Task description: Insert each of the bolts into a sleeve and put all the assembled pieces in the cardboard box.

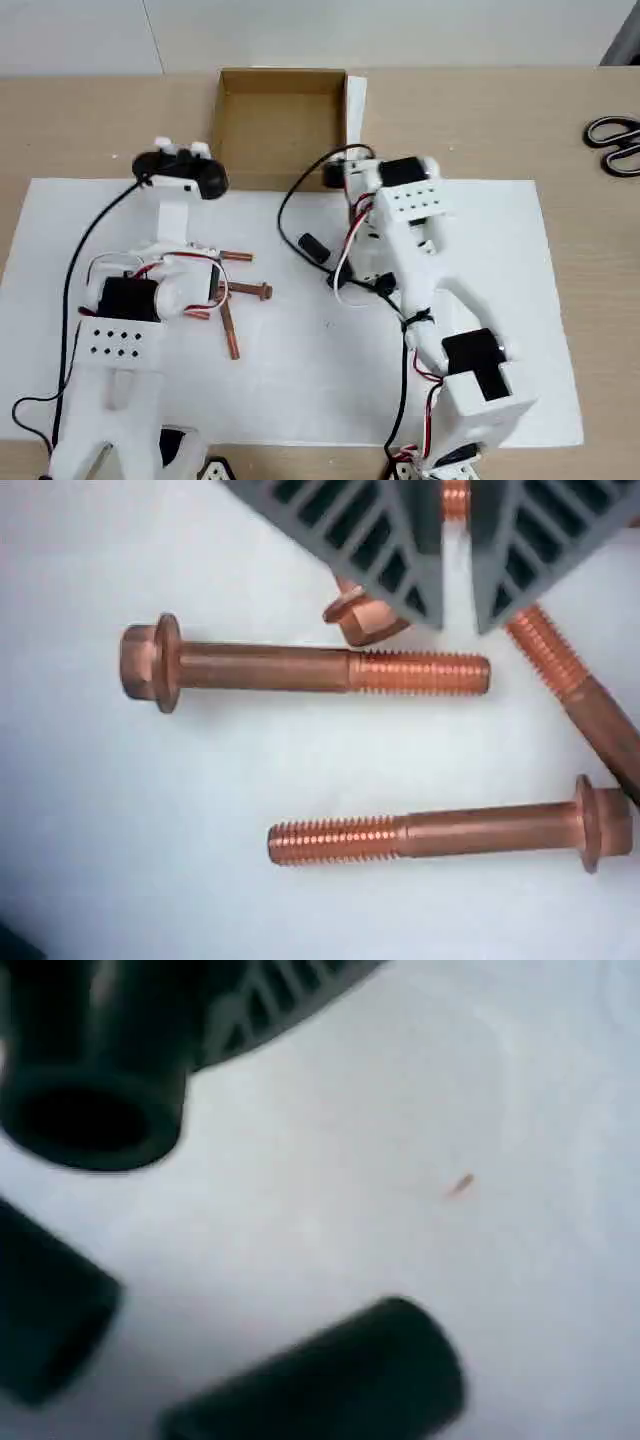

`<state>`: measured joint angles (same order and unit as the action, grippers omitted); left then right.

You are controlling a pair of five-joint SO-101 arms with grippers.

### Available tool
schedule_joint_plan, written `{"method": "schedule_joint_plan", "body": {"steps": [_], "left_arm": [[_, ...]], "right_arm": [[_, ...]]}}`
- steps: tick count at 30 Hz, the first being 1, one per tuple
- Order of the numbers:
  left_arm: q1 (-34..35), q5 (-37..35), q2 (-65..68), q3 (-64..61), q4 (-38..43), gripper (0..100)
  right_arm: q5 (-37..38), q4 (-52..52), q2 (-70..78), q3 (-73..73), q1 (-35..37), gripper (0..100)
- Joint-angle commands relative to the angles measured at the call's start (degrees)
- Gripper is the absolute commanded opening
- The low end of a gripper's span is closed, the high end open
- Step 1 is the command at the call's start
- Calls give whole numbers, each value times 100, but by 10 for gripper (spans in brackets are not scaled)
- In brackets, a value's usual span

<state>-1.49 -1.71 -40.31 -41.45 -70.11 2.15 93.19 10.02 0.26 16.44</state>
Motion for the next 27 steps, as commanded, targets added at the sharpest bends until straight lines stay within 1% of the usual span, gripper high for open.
{"method": "schedule_joint_plan", "body": {"steps": [1,4,7,12,17,22,27], "left_arm": [[-18,53,9,576,-273,11],[-18,53,9,831,-510,11],[-18,53,9,963,-695,11],[-26,53,9,989,-844,11],[-35,53,18,1270,-1240,11],[-220,53,18,1684,-1749,11],[-229,53,334,1710,-1864,11]], "right_arm": [[-105,198,-655,-246,-84,4],[-70,224,-1200,-185,-75,4],[-62,224,-1411,70,-101,4],[-97,4,-1464,571,-101,4],[-105,4,-1464,571,-163,4],[-123,4,-1464,580,-189,4],[-202,-13,-1464,580,-189,4]]}}
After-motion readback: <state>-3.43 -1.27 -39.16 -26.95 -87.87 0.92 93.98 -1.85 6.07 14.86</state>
